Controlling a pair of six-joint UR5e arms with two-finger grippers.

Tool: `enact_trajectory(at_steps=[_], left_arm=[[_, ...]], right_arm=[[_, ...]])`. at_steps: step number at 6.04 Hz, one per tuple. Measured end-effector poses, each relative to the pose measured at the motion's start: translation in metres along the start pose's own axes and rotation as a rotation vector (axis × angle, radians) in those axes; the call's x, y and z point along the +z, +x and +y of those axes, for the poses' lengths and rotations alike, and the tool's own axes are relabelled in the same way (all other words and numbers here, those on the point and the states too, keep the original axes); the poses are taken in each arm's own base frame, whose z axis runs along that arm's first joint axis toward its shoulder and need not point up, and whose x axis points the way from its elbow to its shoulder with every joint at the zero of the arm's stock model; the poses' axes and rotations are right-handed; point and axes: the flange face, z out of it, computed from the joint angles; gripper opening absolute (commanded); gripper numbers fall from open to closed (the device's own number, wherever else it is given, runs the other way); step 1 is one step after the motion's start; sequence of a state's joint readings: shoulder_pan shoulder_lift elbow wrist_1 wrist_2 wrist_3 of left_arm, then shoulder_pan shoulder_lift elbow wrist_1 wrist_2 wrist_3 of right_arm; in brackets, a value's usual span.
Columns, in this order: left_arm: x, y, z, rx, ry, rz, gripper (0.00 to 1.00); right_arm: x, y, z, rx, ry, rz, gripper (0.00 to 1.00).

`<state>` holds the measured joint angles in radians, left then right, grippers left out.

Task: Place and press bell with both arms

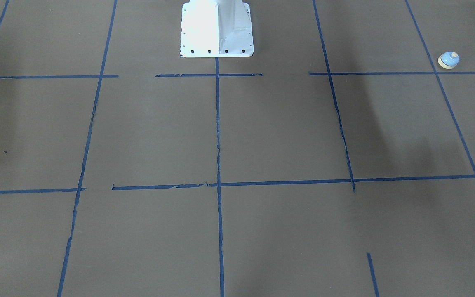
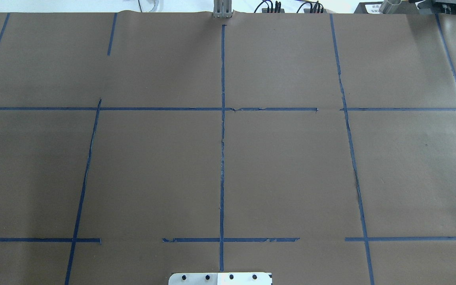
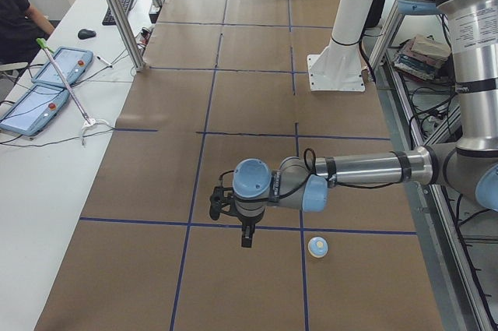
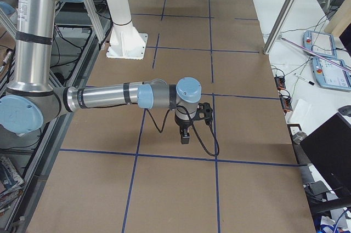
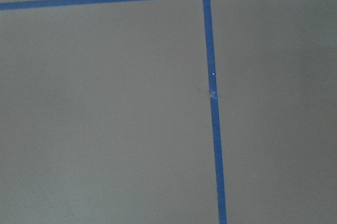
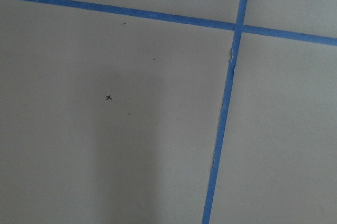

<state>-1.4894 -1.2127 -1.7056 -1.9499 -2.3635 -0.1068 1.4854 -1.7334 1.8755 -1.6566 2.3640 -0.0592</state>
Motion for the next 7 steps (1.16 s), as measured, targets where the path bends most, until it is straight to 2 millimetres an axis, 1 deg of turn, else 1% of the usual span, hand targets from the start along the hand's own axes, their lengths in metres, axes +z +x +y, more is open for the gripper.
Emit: enact_trajectory(at_steps=[1,2,3,4,5,7], left_arm=[[0.017,0.007,0.023,0.0,-0.022,0.005,1.0],[0.032,0.014,0.04,-0.011,-0.065,0.006,1.0],[0.042,0.014,0.059,-0.03,-0.104,0.003,1.0],[0.049,0.01,0.078,-0.059,-0.131,-0.003,1.0],[0.054,0.006,0.092,-0.077,-0.152,-0.008,1.0],[0.07,0.004,0.109,-0.068,-0.207,-0.017,1.0]], right_arm=[[-0.001,-0.002,-0.001,-0.015,0.015,-0.002,1.0],[-0.001,-0.002,-0.002,-0.02,0.02,-0.003,1.0],[-0.001,-0.002,-0.001,-0.022,0.022,-0.005,1.0],[-0.001,-0.002,-0.001,-0.022,0.022,-0.006,1.0],[-0.001,-0.002,-0.001,-0.022,0.022,-0.007,1.0],[-0.001,-0.003,-0.001,-0.027,0.022,-0.007,1.0]])
